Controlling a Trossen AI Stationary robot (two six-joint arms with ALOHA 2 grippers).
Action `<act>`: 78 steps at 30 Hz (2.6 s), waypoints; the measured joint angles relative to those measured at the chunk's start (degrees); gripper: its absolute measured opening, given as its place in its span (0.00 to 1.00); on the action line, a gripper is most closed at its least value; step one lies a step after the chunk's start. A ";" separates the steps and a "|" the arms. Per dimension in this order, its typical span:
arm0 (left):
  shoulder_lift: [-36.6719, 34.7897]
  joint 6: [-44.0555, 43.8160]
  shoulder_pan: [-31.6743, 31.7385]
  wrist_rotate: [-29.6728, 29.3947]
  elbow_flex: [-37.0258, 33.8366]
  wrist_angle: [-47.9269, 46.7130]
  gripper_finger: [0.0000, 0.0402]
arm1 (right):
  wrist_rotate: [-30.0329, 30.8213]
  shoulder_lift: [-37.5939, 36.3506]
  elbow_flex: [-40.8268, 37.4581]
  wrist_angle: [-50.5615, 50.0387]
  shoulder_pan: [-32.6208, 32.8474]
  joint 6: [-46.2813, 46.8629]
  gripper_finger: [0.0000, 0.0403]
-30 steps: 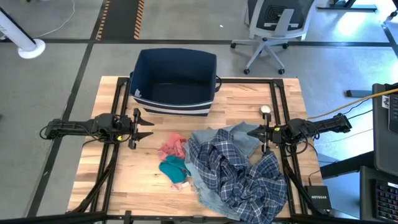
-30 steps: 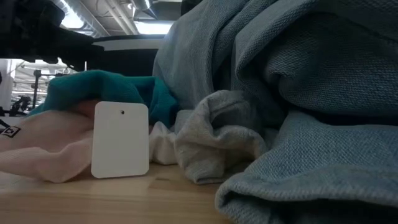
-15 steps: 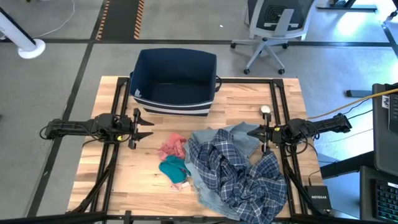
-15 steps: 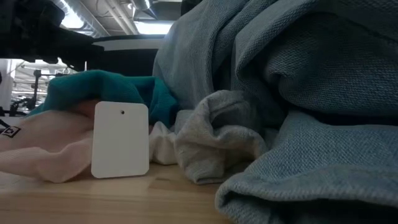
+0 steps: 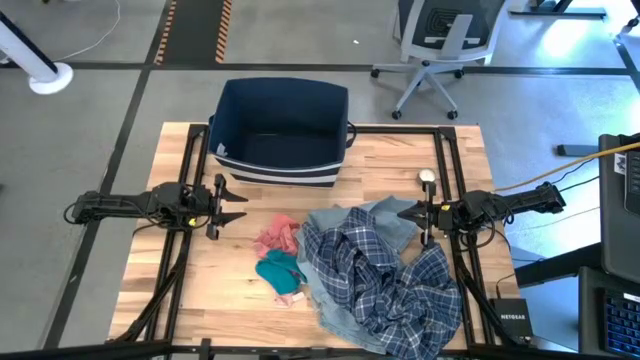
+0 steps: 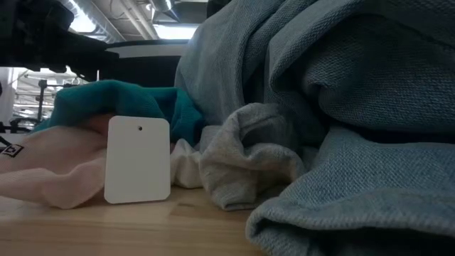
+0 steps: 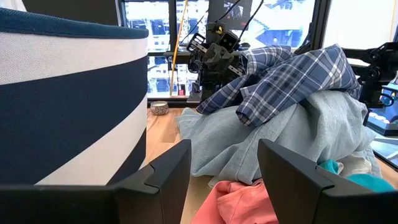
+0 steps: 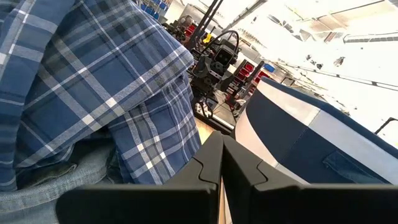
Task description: Sort clothes
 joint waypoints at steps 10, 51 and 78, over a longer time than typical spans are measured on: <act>0.00 0.00 0.00 0.00 0.00 -0.02 0.45 | 0.01 0.00 0.00 0.00 0.00 0.00 0.04; 0.15 19.25 0.04 -7.26 0.00 33.15 0.45 | -0.01 0.02 0.00 0.20 0.00 0.02 0.04; 0.17 17.75 0.03 -17.97 0.00 36.83 0.45 | 3.01 0.18 7.01 15.65 0.00 13.05 0.04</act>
